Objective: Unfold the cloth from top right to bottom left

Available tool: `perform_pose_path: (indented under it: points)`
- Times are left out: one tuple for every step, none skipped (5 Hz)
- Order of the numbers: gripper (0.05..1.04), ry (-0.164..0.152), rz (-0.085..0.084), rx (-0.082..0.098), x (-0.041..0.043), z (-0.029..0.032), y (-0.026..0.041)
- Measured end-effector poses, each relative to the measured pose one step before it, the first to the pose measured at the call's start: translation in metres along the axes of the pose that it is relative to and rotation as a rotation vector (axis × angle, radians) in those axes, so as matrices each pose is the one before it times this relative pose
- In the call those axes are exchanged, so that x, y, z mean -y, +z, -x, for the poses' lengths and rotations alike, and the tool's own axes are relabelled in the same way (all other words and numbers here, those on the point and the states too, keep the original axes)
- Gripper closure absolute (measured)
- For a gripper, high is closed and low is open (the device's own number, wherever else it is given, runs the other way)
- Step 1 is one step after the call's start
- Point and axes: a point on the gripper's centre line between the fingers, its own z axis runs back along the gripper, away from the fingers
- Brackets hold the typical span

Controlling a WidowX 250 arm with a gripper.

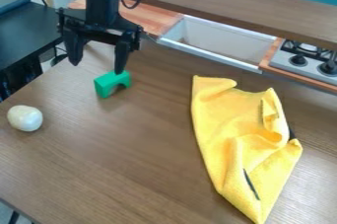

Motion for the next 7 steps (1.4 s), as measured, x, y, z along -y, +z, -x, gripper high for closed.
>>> perform_pose_path:
  points:
    - [0.083, -0.0041, -0.0064, -0.0233, 0.00104, 0.0009, -0.00736]
    - [0.083, -0.0005, -0.0002, -0.0063, 0.00039, 0.00055, -0.00175]
    - [0.083, -0.0021, 0.0135, -0.0048, 0.00168, 0.00065, -0.00006]
    - [0.083, -0.0953, 0.1585, -0.0652, 0.01198, -0.00605, -0.01975]
    - [0.083, 0.0453, 0.0804, 0.0556, 0.01462, -0.01131, -0.00922]
    - [0.083, 0.0153, 0.0545, -0.0081, 0.01749, -0.00163, -0.0156]
    - [0.083, 0.0233, 0.0664, 0.0572, 0.02734, -0.00618, -0.0046]
